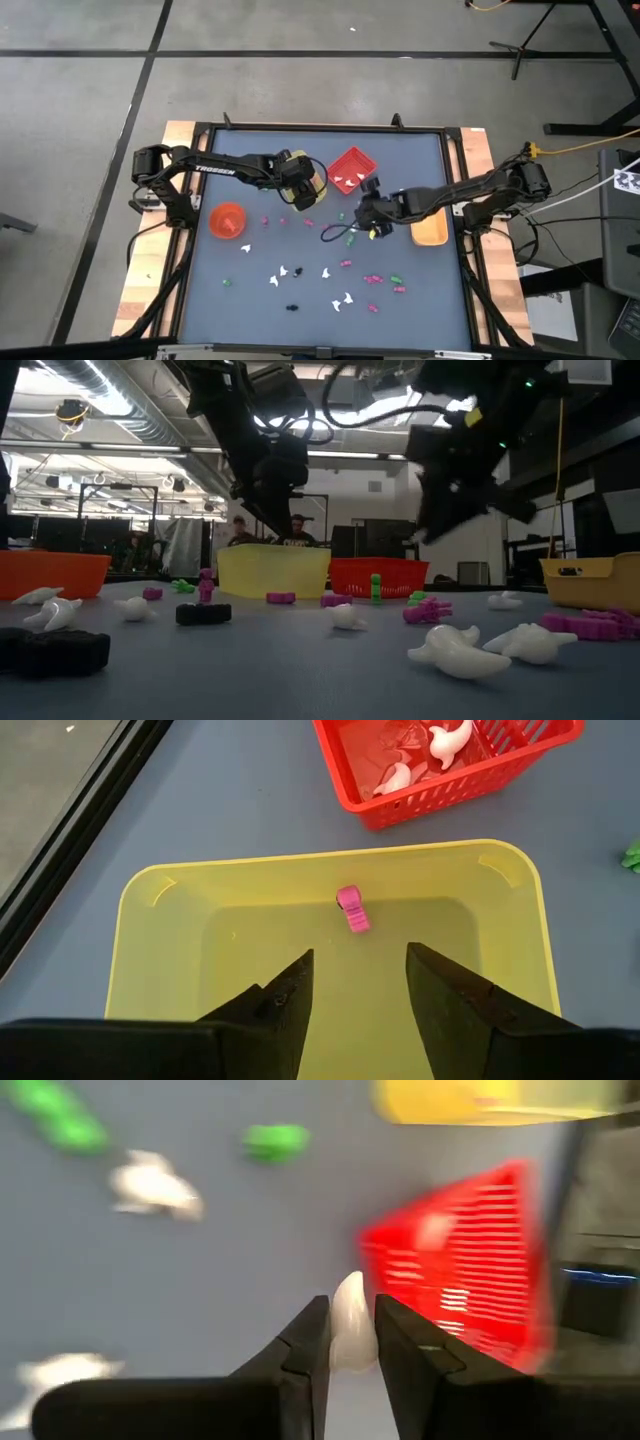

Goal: Sort Halloween decoration
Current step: Put the white ghost toy into the red bin, then put the pink skeleton toy into the yellow bin

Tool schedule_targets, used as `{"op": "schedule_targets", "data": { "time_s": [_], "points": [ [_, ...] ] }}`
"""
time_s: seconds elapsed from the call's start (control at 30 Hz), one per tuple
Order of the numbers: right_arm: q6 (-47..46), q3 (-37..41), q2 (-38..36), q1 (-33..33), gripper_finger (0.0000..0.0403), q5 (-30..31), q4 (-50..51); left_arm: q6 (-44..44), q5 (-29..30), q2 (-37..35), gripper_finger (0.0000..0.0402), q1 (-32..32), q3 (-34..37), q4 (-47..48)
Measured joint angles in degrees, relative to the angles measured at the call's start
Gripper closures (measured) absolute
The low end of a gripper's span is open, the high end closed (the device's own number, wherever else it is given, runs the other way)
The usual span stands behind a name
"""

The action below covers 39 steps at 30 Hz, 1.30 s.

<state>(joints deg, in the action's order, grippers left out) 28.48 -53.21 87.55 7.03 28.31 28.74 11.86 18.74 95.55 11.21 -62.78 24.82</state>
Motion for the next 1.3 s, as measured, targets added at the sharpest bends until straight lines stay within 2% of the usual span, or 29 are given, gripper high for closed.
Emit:
{"op": "schedule_targets", "data": {
  "time_s": [0.1, 0.3, 0.4, 0.67, 0.97, 1.1, 1.3],
  "points": [
    [4.2, -1.5, 0.0, -1.1, 0.0323, 5.1, -0.2, 0.0, 0.0, 0.0, 0.0256, 0.0, 0.0, 0.0],
    [6.6, -2.5, 0.0, -6.2, 0.0323, 5.5, -2.1, 0.0, 0.0, 0.0, 0.0256, 0.0, 0.0, 0.0],
    [6.6, -2.5, -0.1, -9.1, 0.0323, 3.3, -3.0, 0.0, 0.0, 0.0, 0.0256, 0.0, 0.0, 0.0],
    [6.5, -2.5, -0.1, -15.7, 0.0323, -8.6, -6.4, 0.0, 0.0, 0.0, 0.0256, 0.0, 0.0, 0.0],
    [6.5, -2.5, -0.1, -19.5, 0.0319, -10.0, -8.6, 0.0, 0.1, 0.0, 0.0256, 0.0, 0.0, 0.0],
    [6.5, -2.5, -0.1, -19.6, 0.0299, -10.0, -8.6, 0.0, 0.1, 0.0, 0.0256, 0.0, 0.0, 0.0],
    [6.5, -2.5, -0.1, -19.5, 0.0244, -10.0, -8.6, 0.0, 0.0, 0.0, 0.0256, 0.0, 0.0, 0.0]
  ]
}}
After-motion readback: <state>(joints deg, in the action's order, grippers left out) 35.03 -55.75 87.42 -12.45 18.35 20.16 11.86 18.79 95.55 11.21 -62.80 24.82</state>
